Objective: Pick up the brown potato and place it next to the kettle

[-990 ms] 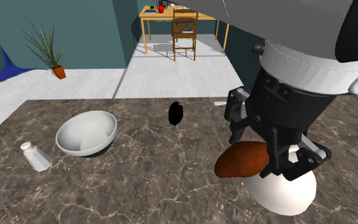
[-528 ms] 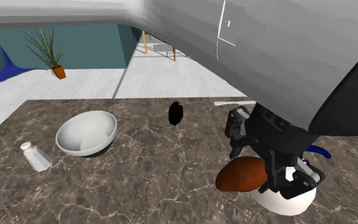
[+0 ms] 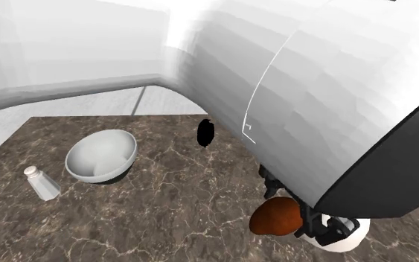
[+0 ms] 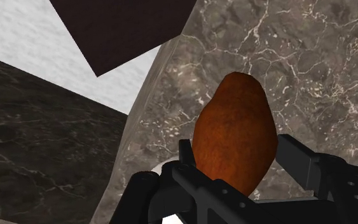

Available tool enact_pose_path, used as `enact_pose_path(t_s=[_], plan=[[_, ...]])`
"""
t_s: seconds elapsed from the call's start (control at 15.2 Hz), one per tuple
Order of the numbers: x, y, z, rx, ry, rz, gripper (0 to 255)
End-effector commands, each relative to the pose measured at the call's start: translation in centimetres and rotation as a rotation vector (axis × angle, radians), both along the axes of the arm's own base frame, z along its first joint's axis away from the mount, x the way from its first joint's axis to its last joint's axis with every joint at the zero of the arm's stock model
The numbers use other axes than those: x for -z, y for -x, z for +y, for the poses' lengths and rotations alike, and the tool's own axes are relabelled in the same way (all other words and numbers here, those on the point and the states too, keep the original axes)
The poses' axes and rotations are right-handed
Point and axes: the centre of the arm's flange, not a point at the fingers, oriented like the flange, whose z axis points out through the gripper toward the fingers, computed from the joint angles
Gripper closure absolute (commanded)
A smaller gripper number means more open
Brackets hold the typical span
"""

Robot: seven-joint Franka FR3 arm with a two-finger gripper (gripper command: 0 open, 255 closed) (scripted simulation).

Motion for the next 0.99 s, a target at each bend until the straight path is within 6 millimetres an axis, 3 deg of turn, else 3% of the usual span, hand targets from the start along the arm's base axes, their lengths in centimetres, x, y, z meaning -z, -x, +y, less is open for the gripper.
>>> enact_pose_path(t_s=[0.0,0.92], plan=[[1.0,0.1,0.0,0.0,0.0,-0.001,255],[8.4,0.1,0.0,0.0,0.0,-0.001,255]])
